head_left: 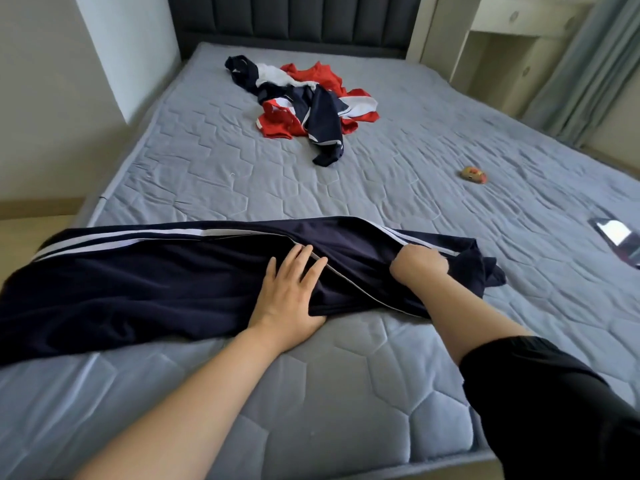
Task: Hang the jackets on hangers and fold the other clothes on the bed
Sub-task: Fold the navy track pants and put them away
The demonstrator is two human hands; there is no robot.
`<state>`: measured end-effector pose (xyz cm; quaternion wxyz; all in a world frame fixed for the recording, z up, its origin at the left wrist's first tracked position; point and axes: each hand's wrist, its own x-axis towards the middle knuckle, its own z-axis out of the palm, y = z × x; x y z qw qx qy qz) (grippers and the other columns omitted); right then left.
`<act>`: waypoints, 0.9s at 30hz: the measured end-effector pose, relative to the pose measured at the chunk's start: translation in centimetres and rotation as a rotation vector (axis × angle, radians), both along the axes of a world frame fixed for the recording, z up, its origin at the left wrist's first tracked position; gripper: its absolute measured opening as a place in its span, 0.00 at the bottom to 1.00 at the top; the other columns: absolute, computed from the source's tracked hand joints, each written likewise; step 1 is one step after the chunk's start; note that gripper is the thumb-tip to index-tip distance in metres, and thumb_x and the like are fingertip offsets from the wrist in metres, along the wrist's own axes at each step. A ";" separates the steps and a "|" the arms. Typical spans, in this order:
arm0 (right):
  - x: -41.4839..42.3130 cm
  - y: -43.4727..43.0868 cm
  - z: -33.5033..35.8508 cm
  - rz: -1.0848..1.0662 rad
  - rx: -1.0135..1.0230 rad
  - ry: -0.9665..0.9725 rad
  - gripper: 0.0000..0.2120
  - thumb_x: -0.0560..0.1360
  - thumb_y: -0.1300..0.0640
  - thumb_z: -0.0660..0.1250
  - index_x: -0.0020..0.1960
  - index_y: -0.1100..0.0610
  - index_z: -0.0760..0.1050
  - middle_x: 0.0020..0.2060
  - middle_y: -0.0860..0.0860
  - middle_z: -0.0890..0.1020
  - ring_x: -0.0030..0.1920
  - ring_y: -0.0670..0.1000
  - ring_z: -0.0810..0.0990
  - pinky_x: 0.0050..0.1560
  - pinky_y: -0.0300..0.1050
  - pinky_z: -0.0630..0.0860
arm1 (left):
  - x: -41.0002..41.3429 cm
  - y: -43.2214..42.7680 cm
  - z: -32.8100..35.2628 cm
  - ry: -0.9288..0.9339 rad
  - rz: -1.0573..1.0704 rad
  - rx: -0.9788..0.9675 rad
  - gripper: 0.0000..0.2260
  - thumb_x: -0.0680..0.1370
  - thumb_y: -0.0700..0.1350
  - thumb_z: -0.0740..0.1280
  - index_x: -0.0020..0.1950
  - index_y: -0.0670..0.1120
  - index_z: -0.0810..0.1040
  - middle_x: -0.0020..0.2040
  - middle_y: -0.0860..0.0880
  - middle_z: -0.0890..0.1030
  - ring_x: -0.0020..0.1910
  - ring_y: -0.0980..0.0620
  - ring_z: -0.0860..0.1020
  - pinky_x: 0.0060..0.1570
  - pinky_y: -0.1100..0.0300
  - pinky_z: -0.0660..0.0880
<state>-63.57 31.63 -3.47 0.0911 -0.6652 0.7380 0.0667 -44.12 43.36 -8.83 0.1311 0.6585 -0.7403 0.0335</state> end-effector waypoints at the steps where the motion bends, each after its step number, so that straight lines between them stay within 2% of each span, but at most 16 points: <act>1: -0.4 -0.4 0.0 -0.011 0.011 0.023 0.25 0.78 0.55 0.56 0.73 0.59 0.63 0.72 0.58 0.66 0.73 0.59 0.62 0.70 0.54 0.59 | 0.0 0.0 0.1 -0.035 0.007 0.047 0.41 0.72 0.60 0.64 0.79 0.51 0.49 0.79 0.46 0.46 0.77 0.48 0.42 0.73 0.45 0.44; 4: -1.7 -2.2 0.5 0.004 -0.169 -0.141 0.34 0.77 0.56 0.55 0.78 0.56 0.42 0.78 0.53 0.46 0.77 0.57 0.46 0.74 0.59 0.45 | -0.1 0.1 0.1 -0.050 0.020 0.101 0.41 0.74 0.59 0.62 0.78 0.53 0.40 0.78 0.48 0.39 0.77 0.50 0.37 0.73 0.46 0.41; 6: -2.6 -3.1 1.4 -0.036 -0.363 -0.284 0.36 0.76 0.59 0.56 0.78 0.55 0.41 0.78 0.53 0.43 0.77 0.56 0.43 0.74 0.58 0.44 | -0.1 0.0 0.1 -0.027 0.028 0.137 0.41 0.75 0.59 0.62 0.78 0.54 0.39 0.78 0.49 0.38 0.77 0.51 0.37 0.74 0.47 0.42; 8: -2.9 -3.8 1.9 -0.014 -0.370 -0.302 0.30 0.76 0.58 0.57 0.77 0.59 0.53 0.77 0.56 0.53 0.76 0.58 0.52 0.73 0.57 0.51 | 0.0 -0.1 0.0 -0.013 0.035 0.164 0.40 0.75 0.59 0.62 0.78 0.54 0.39 0.78 0.50 0.38 0.77 0.52 0.38 0.74 0.48 0.43; 10: -2.4 -3.8 1.8 0.126 -0.335 -0.287 0.18 0.76 0.56 0.59 0.63 0.62 0.71 0.67 0.61 0.69 0.67 0.61 0.67 0.64 0.51 0.65 | 0.1 -0.3 0.0 -0.003 0.032 0.188 0.40 0.75 0.58 0.62 0.78 0.55 0.39 0.78 0.51 0.38 0.77 0.52 0.38 0.74 0.48 0.43; 11: -1.7 -3.3 1.8 0.211 -0.334 -0.307 0.12 0.75 0.56 0.60 0.53 0.61 0.75 0.61 0.61 0.75 0.60 0.61 0.73 0.55 0.47 0.68 | 0.0 -0.3 0.1 0.002 0.035 0.196 0.40 0.75 0.58 0.62 0.78 0.55 0.39 0.78 0.51 0.38 0.77 0.52 0.38 0.74 0.48 0.43; 12: -0.9 -2.5 1.8 0.293 -0.308 -0.329 0.09 0.76 0.54 0.61 0.45 0.59 0.74 0.53 0.60 0.78 0.55 0.61 0.76 0.48 0.45 0.68 | 0.0 -0.4 0.1 0.002 0.035 0.200 0.40 0.75 0.58 0.62 0.78 0.55 0.40 0.78 0.51 0.38 0.77 0.52 0.39 0.74 0.48 0.43; 14: 0.8 -0.9 2.4 0.411 -0.084 -0.339 0.18 0.76 0.44 0.63 0.37 0.58 0.73 0.37 0.56 0.80 0.43 0.59 0.80 0.39 0.44 0.69 | 0.1 -0.4 0.0 0.038 0.035 0.181 0.39 0.74 0.58 0.63 0.79 0.52 0.46 0.79 0.50 0.44 0.77 0.51 0.44 0.75 0.48 0.46; 15: 1.7 0.0 2.9 0.432 0.102 -0.310 0.24 0.73 0.37 0.64 0.37 0.59 0.74 0.32 0.55 0.80 0.37 0.57 0.80 0.37 0.44 0.72 | 0.1 -0.3 0.0 0.091 0.043 0.148 0.37 0.72 0.57 0.64 0.78 0.50 0.53 0.78 0.47 0.51 0.77 0.48 0.51 0.74 0.47 0.49; 17: 2.6 1.2 3.4 0.484 0.394 -0.088 0.31 0.66 0.30 0.67 0.42 0.60 0.77 0.32 0.54 0.80 0.31 0.54 0.78 0.35 0.43 0.76 | 0.1 -0.2 0.1 0.199 0.090 0.071 0.33 0.67 0.58 0.63 0.69 0.44 0.68 0.66 0.44 0.68 0.65 0.41 0.69 0.69 0.46 0.62; 19: 2.7 1.6 3.4 0.543 0.414 0.197 0.23 0.66 0.37 0.72 0.41 0.57 0.74 0.36 0.52 0.79 0.34 0.53 0.77 0.38 0.43 0.75 | 0.2 -0.4 -0.2 0.236 0.102 0.000 0.31 0.65 0.58 0.62 0.63 0.41 0.73 0.57 0.43 0.73 0.55 0.39 0.74 0.63 0.45 0.68; 20: 2.6 1.7 3.4 0.564 0.354 0.295 0.17 0.68 0.44 0.72 0.40 0.57 0.73 0.40 0.53 0.79 0.38 0.54 0.78 0.41 0.44 0.74 | 0.3 -0.4 -0.2 0.226 0.096 0.014 0.30 0.66 0.57 0.64 0.63 0.41 0.73 0.58 0.43 0.73 0.55 0.40 0.74 0.64 0.45 0.67; 22: 2.3 1.4 3.4 0.524 0.148 0.345 0.08 0.72 0.55 0.68 0.48 0.56 0.74 0.52 0.54 0.79 0.51 0.56 0.79 0.47 0.46 0.73 | 0.3 -0.4 -0.2 0.191 0.083 0.075 0.31 0.69 0.54 0.68 0.69 0.45 0.68 0.63 0.46 0.70 0.63 0.43 0.69 0.70 0.47 0.60; 24: 1.5 0.4 3.5 0.379 -0.202 0.207 0.15 0.75 0.61 0.63 0.61 0.57 0.73 0.60 0.56 0.76 0.59 0.58 0.76 0.53 0.49 0.72 | 0.4 -0.4 -0.4 0.107 0.063 0.115 0.33 0.72 0.55 0.66 0.75 0.49 0.60 0.71 0.48 0.63 0.72 0.47 0.60 0.74 0.50 0.51; 26: 0.3 -0.7 3.9 0.246 -0.576 0.044 0.20 0.74 0.63 0.62 0.66 0.57 0.68 0.64 0.58 0.71 0.62 0.61 0.71 0.59 0.54 0.68 | 0.3 -0.3 -0.4 0.034 0.040 0.173 0.34 0.75 0.56 0.62 0.78 0.53 0.51 0.77 0.49 0.53 0.77 0.50 0.49 0.75 0.50 0.44; 27: -0.5 -1.4 4.0 0.181 -0.687 -0.028 0.25 0.73 0.62 0.63 0.69 0.56 0.64 0.67 0.58 0.67 0.65 0.61 0.67 0.63 0.56 0.64 | 0.2 -0.2 -0.3 0.021 0.032 0.198 0.34 0.76 0.56 0.61 0.78 0.54 0.49 0.78 0.50 0.50 0.77 0.50 0.46 0.75 0.50 0.43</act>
